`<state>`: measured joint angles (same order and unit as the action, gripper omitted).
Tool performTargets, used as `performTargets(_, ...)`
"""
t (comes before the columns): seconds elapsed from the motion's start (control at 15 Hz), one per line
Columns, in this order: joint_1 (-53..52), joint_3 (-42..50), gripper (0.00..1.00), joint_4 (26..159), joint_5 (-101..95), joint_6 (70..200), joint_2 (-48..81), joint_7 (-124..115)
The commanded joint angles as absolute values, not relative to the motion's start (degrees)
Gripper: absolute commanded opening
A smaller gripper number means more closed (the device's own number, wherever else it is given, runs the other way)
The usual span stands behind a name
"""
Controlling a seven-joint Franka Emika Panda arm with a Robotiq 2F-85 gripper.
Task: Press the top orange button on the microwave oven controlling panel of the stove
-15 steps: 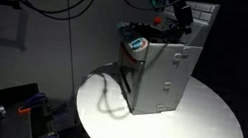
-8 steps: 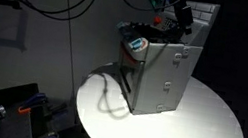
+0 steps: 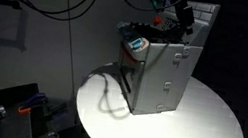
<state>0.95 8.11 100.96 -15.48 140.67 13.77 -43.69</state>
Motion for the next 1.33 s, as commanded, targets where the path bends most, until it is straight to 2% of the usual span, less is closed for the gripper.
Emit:
performTargets(0.0, 0.31, 8.65, 1.00, 99.79, -15.26, 138.65, 13.63, -43.95)
performTargets(0.6, 0.46, 5.12, 1.00, 101.90, -5.78, 129.89, 7.83, -36.16)
performTargets(1.27, 1.07, 3.94, 1.00, 100.18, 1.38, 107.72, 2.50, -24.11)
